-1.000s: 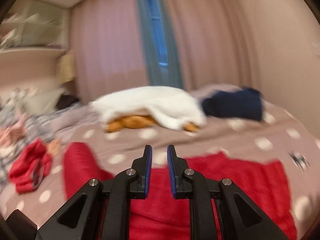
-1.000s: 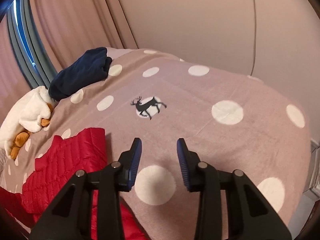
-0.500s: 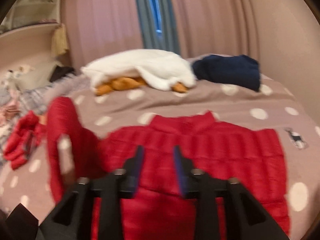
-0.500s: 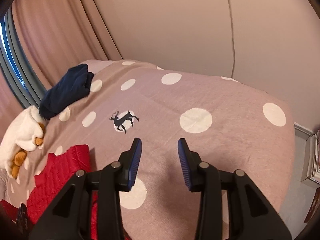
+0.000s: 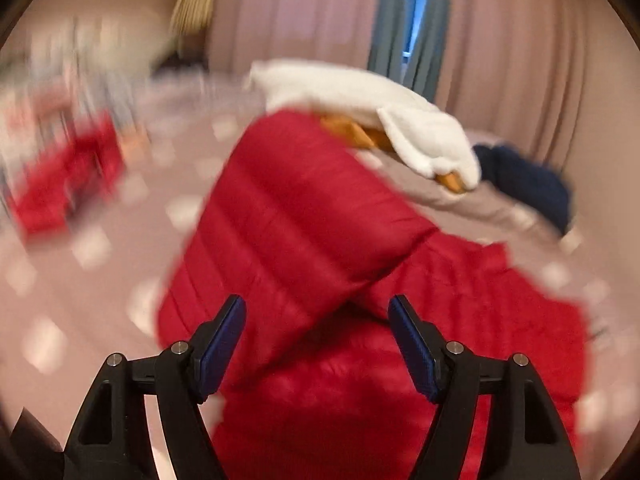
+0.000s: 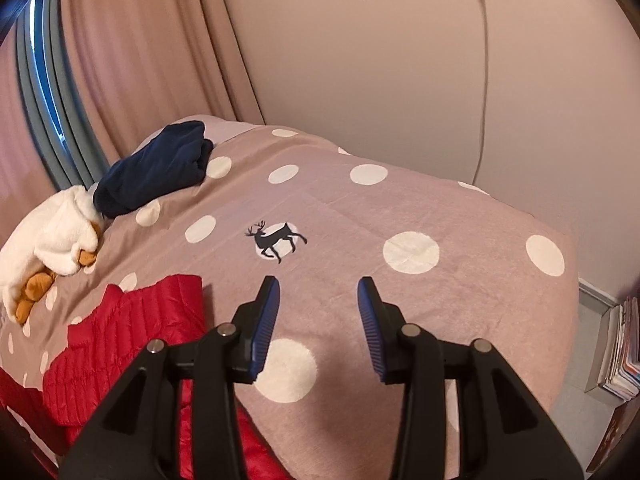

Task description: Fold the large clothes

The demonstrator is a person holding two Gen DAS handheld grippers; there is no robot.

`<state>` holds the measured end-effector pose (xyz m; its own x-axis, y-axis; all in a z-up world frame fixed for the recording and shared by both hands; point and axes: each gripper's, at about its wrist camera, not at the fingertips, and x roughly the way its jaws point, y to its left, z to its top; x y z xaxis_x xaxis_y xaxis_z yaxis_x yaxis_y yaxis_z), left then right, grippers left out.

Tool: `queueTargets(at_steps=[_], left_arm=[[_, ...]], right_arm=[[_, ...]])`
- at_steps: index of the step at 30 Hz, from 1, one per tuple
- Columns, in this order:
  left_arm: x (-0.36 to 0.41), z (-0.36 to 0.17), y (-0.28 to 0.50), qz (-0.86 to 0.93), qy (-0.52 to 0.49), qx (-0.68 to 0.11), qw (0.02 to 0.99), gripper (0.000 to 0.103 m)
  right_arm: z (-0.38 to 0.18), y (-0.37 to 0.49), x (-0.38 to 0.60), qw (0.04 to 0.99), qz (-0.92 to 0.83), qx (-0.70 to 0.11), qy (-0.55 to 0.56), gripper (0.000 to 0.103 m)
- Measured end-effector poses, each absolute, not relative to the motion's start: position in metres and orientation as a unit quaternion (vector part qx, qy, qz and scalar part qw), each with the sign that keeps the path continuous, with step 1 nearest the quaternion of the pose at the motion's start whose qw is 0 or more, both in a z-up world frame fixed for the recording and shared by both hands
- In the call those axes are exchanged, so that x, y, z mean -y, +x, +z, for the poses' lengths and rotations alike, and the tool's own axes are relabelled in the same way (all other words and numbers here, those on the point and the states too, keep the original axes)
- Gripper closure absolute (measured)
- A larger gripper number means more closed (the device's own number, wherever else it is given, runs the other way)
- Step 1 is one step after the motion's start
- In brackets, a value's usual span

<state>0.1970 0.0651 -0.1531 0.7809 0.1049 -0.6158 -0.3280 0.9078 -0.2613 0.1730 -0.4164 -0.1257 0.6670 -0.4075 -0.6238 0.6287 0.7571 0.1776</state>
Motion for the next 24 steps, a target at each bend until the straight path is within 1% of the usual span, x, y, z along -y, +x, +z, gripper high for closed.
queueTargets(at_steps=[2,3,10,13,17,20,21,23,24], left_arm=[[-0.098,-0.172,0.195,0.08,-0.27,-0.325,0.903,0.029],[-0.108,-0.179,0.194,0.086,-0.292,-0.328,0.894,0.029],[-0.16,-0.224,0.203,0.15,-0.361,-0.362,0.846,0.029],[-0.163,-0.242,0.212,0.198,-0.344,-0.398,0.827,0.029],[-0.143,-0.242,0.228,0.213,-0.267,-0.404,0.849,0.029],[-0.144,-0.25,0.237,0.245,-0.273,-0.396,0.842,0.03],[-0.144,-0.25,0.238,0.254,-0.275,-0.392,0.841,0.038],[-0.142,-0.248,0.241,0.288,-0.26,-0.39,0.835,0.07],[-0.14,-0.248,0.243,0.301,-0.255,-0.388,0.833,0.076]], right_arm=[[-0.127,0.176,0.411,0.892,-0.297,-0.289,0.182,0.061],[-0.127,0.177,0.409,0.892,-0.298,-0.29,0.177,0.06],[-0.13,0.188,0.387,0.9,-0.282,-0.298,0.149,0.058],[-0.13,0.19,0.382,0.902,-0.27,-0.303,0.148,0.053],[-0.133,0.192,0.379,0.901,-0.269,-0.307,0.145,0.051],[-0.133,0.191,0.379,0.9,-0.279,-0.307,0.134,0.051],[-0.133,0.191,0.379,0.9,-0.277,-0.308,0.136,0.051],[-0.133,0.191,0.382,0.9,-0.27,-0.309,0.143,0.051],[-0.134,0.19,0.382,0.9,-0.27,-0.31,0.144,0.051]])
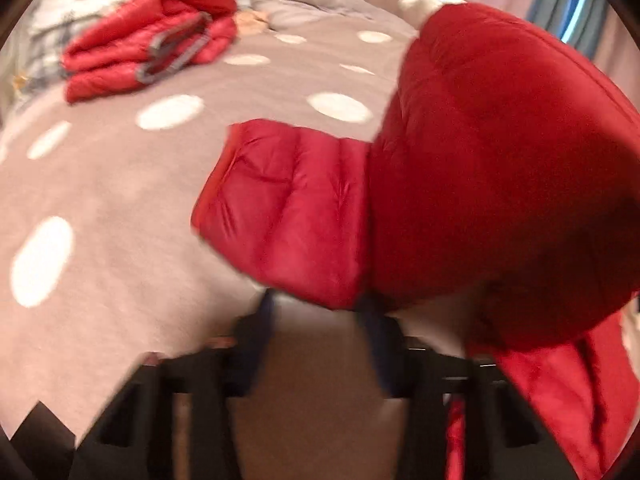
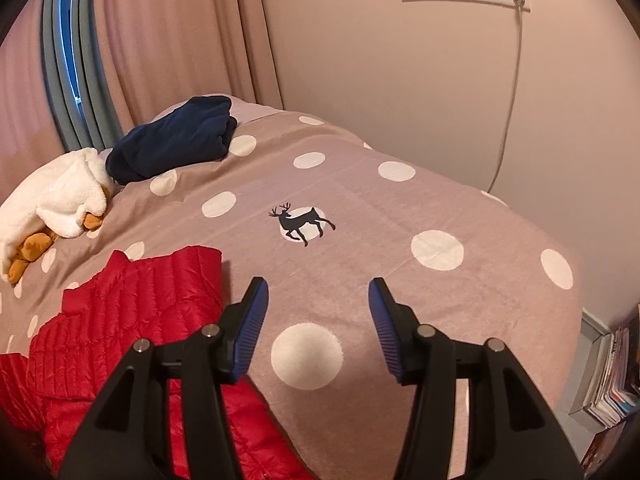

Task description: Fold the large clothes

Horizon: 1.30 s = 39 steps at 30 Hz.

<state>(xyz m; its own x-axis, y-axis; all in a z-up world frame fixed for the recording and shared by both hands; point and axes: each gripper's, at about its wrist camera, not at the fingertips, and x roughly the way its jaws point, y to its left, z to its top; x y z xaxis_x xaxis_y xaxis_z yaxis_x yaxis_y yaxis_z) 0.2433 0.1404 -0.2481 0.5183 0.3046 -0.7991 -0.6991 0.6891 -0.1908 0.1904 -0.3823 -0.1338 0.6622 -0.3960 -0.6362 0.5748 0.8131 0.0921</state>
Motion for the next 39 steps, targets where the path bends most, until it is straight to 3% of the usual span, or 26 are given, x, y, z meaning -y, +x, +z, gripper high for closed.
queueTargets(at_steps=[2,7,13,15,18,22,25,27,29,32,33,34,36,39], left_arm=[[-0.142,-0.247,0.245,0.306,-0.264,-0.379,0.832,0.091],[-0.14,-0.228,0.24,0.34,-0.233,-0.33,0.849,0.099],[-0.109,-0.175,0.235,0.357,-0.108,-0.24,0.896,0.1],[-0.109,-0.172,0.246,0.336,-0.127,-0.256,0.898,0.1],[-0.121,-0.179,0.237,0.286,-0.232,-0.257,0.893,0.1],[-0.12,-0.183,0.24,0.286,-0.19,-0.26,0.902,0.1],[-0.147,-0.193,0.231,0.241,-0.262,-0.277,0.892,0.1],[-0.168,-0.205,0.222,0.219,-0.344,-0.287,0.867,0.091],[-0.18,-0.218,0.216,0.207,-0.402,-0.297,0.841,0.088],[-0.185,-0.218,0.213,0.22,-0.398,-0.302,0.838,0.088],[-0.186,-0.219,0.21,0.226,-0.397,-0.303,0.837,0.078],[-0.188,-0.22,0.207,0.229,-0.405,-0.304,0.832,0.056],[-0.197,-0.225,0.196,0.225,-0.45,-0.287,0.815,0.036],[-0.209,-0.233,0.188,0.208,-0.504,-0.276,0.791,0.036]], right_arm=[[-0.135,0.191,0.382,0.898,-0.275,-0.313,0.141,0.051],[-0.139,0.191,0.385,0.896,-0.269,-0.32,0.15,0.051],[-0.139,0.19,0.392,0.896,-0.27,-0.319,0.152,0.051],[-0.141,0.189,0.397,0.894,-0.268,-0.319,0.163,0.051],[-0.145,0.19,0.402,0.891,-0.269,-0.324,0.17,0.051],[-0.15,0.19,0.41,0.886,-0.269,-0.329,0.186,0.051],[-0.151,0.189,0.414,0.884,-0.272,-0.33,0.191,0.051],[-0.151,0.188,0.415,0.883,-0.276,-0.33,0.19,0.051],[-0.151,0.189,0.415,0.882,-0.279,-0.331,0.189,0.051],[-0.152,0.19,0.416,0.882,-0.277,-0.333,0.187,0.05],[-0.152,0.191,0.416,0.881,-0.278,-0.334,0.185,0.05],[-0.152,0.191,0.415,0.881,-0.279,-0.335,0.183,0.05],[-0.153,0.192,0.415,0.881,-0.28,-0.337,0.18,0.049],[-0.154,0.193,0.414,0.881,-0.277,-0.34,0.176,0.048]])
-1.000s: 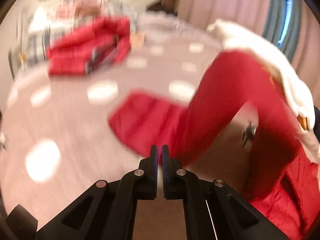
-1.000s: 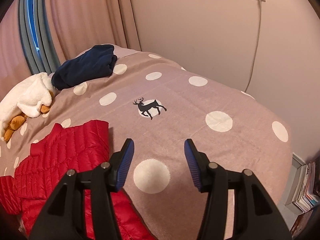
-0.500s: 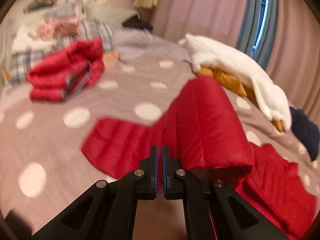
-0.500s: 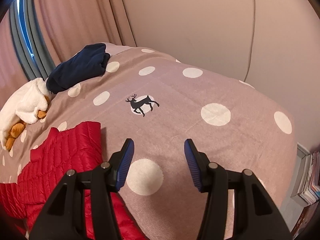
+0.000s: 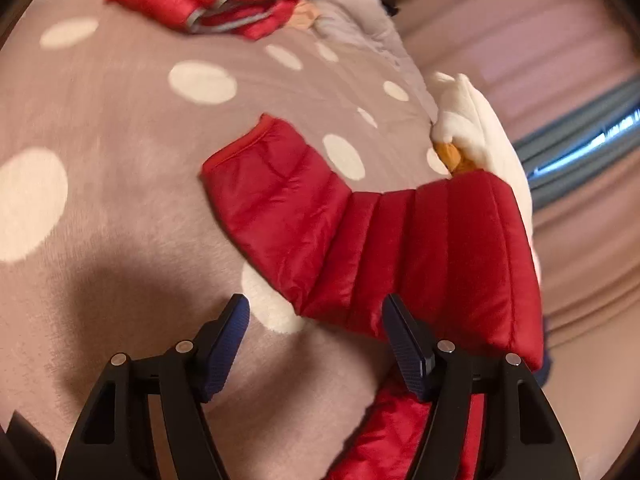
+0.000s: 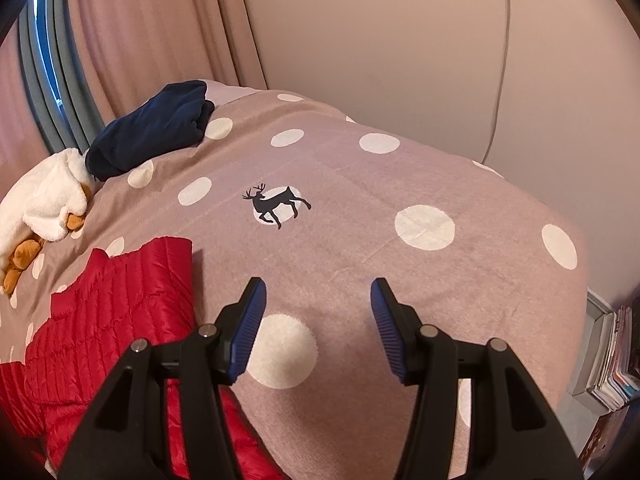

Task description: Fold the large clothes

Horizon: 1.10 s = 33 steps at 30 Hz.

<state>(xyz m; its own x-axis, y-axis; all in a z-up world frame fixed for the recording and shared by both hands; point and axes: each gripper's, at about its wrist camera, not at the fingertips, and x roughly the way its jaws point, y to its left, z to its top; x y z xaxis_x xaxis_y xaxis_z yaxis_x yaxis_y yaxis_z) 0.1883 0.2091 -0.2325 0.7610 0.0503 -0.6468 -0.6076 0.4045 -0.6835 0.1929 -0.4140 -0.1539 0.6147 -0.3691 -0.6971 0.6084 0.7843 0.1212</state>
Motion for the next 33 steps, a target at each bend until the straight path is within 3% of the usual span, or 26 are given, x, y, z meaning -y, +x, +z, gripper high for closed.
queueTargets(at_steps=[5,16,18,19,21,25,33], left_arm=[[-0.225,-0.253,0.192,0.195,-0.553,-0.29,0.756,0.036],[-0.264,-0.27,0.217,0.111,-0.616,-0.228,0.746,0.036],[-0.264,-0.269,0.223,0.122,-0.595,-0.231,0.76,0.052],[-0.264,-0.272,0.226,0.136,-0.579,-0.242,0.766,0.07],[-0.264,-0.279,0.231,0.154,-0.557,-0.26,0.774,0.089],[-0.265,-0.272,0.228,0.167,-0.549,-0.251,0.78,0.095],[-0.242,-0.218,0.229,0.199,-0.437,-0.235,0.845,0.096]], right_arm=[[-0.155,0.194,0.412,0.88,-0.281,-0.345,0.167,0.048],[-0.157,0.199,0.402,0.878,-0.291,-0.354,0.138,0.048],[-0.157,0.2,0.4,0.878,-0.292,-0.355,0.132,0.048],[-0.157,0.201,0.399,0.878,-0.292,-0.356,0.129,0.048],[-0.157,0.202,0.397,0.879,-0.29,-0.358,0.124,0.048],[-0.16,0.203,0.395,0.877,-0.293,-0.365,0.113,0.048],[-0.157,0.199,0.396,0.88,-0.287,-0.359,0.12,0.048]])
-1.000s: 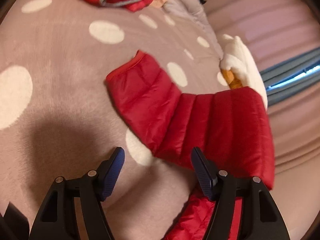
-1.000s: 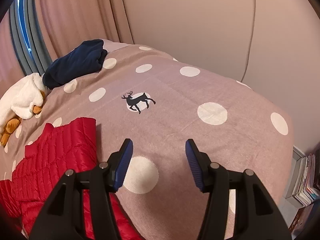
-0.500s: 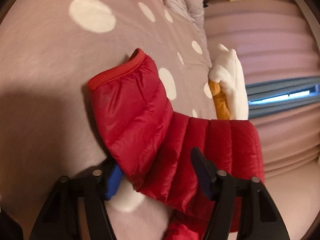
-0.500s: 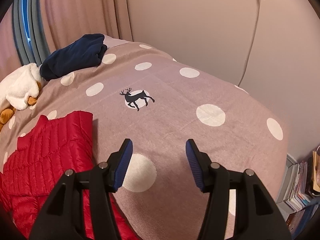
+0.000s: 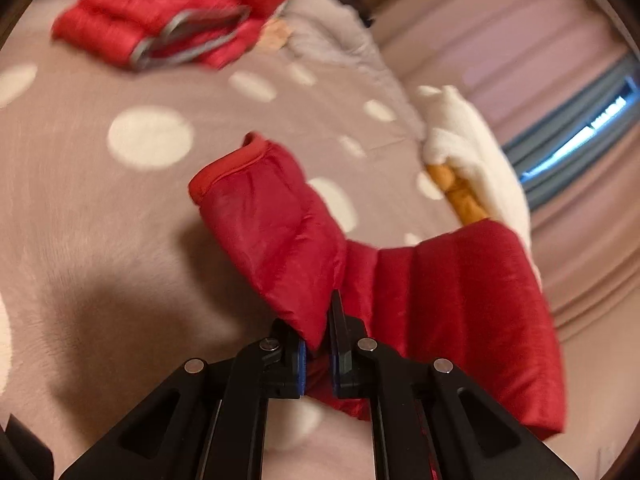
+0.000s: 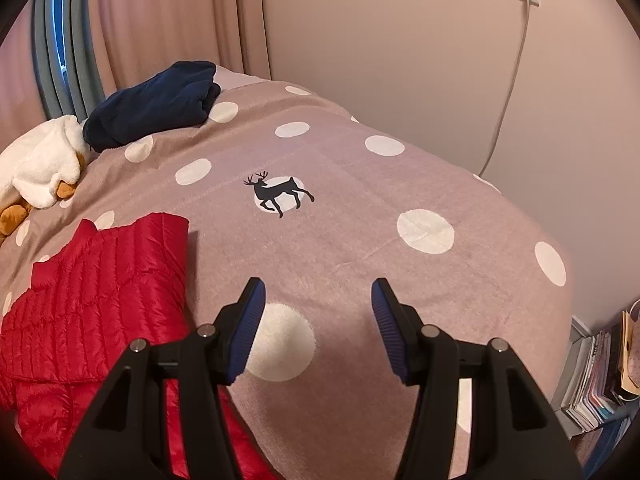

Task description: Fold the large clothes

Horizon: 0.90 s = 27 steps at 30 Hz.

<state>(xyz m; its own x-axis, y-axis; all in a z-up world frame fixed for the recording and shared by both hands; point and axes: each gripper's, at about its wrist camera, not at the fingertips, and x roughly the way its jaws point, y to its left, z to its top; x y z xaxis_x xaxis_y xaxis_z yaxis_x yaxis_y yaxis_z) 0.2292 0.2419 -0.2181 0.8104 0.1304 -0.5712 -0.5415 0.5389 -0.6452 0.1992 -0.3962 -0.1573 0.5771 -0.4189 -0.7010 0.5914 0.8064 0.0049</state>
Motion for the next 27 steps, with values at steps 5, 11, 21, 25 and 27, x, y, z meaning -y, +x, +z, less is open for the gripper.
queueTargets(at_steps=[5,11,21,25,27], left_arm=[[-0.191,-0.168,0.238,0.208,-0.304,-0.22,0.903,0.096],[-0.09,-0.126,0.262,0.134,-0.209,-0.229,0.941,0.096],[0.097,-0.135,0.277,-0.039,-0.143,-0.277,0.949,0.096],[0.144,-0.148,0.284,-0.105,-0.105,-0.336,0.93,0.083],[0.15,-0.154,0.286,-0.117,-0.101,-0.362,0.919,0.05]], right_arm=[[-0.158,0.198,0.403,0.879,-0.288,-0.357,0.132,0.048],[-0.159,0.199,0.405,0.886,-0.267,-0.354,0.135,0.052],[-0.176,0.215,0.394,0.896,-0.193,-0.38,0.124,0.073],[-0.181,0.212,0.404,0.892,-0.189,-0.38,0.158,0.072],[-0.182,0.211,0.408,0.889,-0.19,-0.381,0.167,0.07]])
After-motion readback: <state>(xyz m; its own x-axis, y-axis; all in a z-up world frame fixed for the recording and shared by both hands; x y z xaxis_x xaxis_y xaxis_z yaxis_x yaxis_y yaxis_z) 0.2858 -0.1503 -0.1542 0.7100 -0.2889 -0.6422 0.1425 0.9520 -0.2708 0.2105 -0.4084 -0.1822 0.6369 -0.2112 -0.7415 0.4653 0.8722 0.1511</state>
